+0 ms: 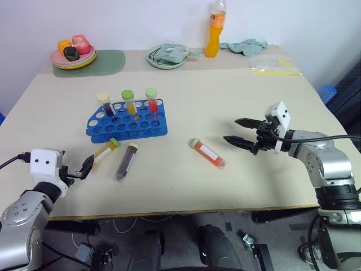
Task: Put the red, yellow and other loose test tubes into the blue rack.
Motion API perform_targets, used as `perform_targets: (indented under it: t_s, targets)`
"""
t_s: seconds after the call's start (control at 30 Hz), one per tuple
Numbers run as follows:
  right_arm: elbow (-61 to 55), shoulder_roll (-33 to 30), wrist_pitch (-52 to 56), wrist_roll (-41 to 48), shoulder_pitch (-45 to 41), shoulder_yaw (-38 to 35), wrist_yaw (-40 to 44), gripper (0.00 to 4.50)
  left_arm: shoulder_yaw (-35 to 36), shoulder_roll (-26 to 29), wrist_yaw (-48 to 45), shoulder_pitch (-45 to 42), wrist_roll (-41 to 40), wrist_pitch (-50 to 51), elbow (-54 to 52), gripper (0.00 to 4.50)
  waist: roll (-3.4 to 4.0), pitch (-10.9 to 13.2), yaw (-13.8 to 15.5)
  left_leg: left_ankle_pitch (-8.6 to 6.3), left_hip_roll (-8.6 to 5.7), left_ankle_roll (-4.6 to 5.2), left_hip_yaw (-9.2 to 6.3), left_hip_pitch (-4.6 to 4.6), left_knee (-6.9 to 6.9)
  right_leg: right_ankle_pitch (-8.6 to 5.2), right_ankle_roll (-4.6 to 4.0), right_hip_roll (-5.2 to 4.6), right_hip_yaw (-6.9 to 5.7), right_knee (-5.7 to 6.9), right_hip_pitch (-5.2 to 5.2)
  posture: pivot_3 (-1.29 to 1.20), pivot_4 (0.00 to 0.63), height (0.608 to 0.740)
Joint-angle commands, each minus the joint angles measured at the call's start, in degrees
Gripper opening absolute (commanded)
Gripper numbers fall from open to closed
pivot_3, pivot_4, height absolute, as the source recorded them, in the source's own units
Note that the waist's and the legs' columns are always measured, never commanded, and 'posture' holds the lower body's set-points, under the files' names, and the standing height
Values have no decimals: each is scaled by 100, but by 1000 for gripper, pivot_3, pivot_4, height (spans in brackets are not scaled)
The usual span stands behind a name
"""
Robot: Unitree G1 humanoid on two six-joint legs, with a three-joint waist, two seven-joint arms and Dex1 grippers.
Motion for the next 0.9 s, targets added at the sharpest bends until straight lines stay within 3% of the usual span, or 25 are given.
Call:
perform_targets:
  t_s: [0.03, 0.47, 0.67, 0.73, 0.9]
  targets:
    - [-347, -47, 83, 75, -25, -69, -91, 4500, -13, 9, -8, -67, -30, -147, -142, 4481, 0, 0, 2, 0, 0, 0, 0, 0, 0, 0, 0, 0, 0, 0, 0, 0, 150, 740]
    - [-848, 32, 1024, 66, -269, 15, -895, 4500, -446, 3, -144, -502, -77, -255, -32, 4481, 0, 0, 3, 0, 0, 0, 0, 0, 2, 0, 0, 0, 0, 2, 0, 0, 150, 740]
    - [-1550, -391, 3301, 302, -1156, 934, -877, 4500, -1345, 213, -920, -475, -350, -104, -619, 4481, 3, 2, -10, -1, 0, 1, -1, -1, 2, 0, -1, 0, 0, 0, 0, 0, 150, 740]
    - [-1440, -322, 4514, 345, -1851, 1383, -1053, 4500, -1751, 312, -1100, -523, -235, -133, -654, 4481, 7, 3, -21, -1, 0, 1, -2, 0, 1, -1, -2, 1, 0, 0, -1, 0, 150, 740]
    - [-845, 212, 6048, 375, -3215, 2270, -1369, 4500, -2632, 356, -1388, -772, -88, -181, -654, 4481, 15, 8, -8, -1, -1, 2, -1, -3, 2, -9, -19, 0, 0, 1, -4, 0, 150, 740]
